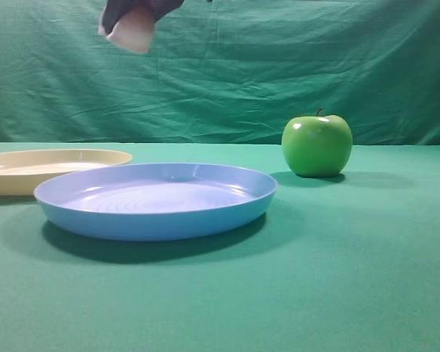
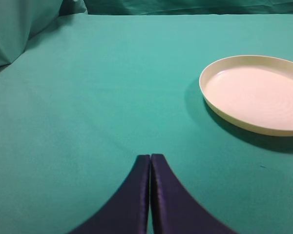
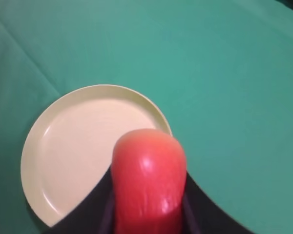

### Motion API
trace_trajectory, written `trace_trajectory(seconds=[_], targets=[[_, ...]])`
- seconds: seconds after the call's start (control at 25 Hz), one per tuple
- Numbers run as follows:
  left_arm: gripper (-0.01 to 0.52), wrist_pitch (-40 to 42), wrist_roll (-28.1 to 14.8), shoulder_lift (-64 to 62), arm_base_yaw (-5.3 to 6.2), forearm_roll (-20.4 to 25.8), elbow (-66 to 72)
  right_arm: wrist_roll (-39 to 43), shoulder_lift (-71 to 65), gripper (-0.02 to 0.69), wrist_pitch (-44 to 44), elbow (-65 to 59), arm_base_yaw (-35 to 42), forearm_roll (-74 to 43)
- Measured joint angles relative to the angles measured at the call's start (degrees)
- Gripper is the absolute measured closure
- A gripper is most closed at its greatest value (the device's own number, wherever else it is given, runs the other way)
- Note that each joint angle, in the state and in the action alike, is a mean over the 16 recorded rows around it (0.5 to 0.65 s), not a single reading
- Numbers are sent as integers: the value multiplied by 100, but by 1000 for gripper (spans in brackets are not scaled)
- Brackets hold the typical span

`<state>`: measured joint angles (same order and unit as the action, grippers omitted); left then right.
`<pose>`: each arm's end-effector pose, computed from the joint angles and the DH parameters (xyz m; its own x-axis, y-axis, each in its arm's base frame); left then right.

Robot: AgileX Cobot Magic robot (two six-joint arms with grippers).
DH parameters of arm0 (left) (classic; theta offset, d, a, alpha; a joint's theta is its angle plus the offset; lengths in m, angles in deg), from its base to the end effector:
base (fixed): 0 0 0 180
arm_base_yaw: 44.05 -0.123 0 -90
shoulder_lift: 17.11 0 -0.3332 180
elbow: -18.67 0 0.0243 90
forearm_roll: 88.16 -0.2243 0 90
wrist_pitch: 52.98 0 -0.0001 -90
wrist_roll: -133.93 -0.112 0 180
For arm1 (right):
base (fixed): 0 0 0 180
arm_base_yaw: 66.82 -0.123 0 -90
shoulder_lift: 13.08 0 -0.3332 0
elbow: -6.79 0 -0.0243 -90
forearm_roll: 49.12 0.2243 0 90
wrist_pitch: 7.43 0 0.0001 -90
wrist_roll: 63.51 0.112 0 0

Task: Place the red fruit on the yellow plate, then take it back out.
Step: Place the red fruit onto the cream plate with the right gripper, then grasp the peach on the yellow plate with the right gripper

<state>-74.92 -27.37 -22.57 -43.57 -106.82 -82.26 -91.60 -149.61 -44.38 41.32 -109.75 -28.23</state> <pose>-0.0034 0.0134 0.1706 -0.2634 -0.0204 -0.9645 -0.1130 0.9936 0.0098 0.3795 0.3858 0.2492 -0.3772 -0.6084 -0.6983 -0.8611 0.5079 0.0227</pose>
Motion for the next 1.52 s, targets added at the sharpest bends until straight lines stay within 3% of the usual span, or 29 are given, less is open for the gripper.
trace_trajectory(seconds=[0.28,0.76,0.88,1.0,1.52], targets=[[514,0,0,0,0,0,0,-604,-447,427,466,23,-160,404],[514,0,0,0,0,0,0,-947,-416,105,301,23,-183,678],[514,0,0,0,0,0,0,-814,-211,75,104,24,-127,632],[514,0,0,0,0,0,0,-588,76,129,-173,26,-57,516],[514,0,0,0,0,0,0,1238,1684,607,-1672,-18,203,-600]])
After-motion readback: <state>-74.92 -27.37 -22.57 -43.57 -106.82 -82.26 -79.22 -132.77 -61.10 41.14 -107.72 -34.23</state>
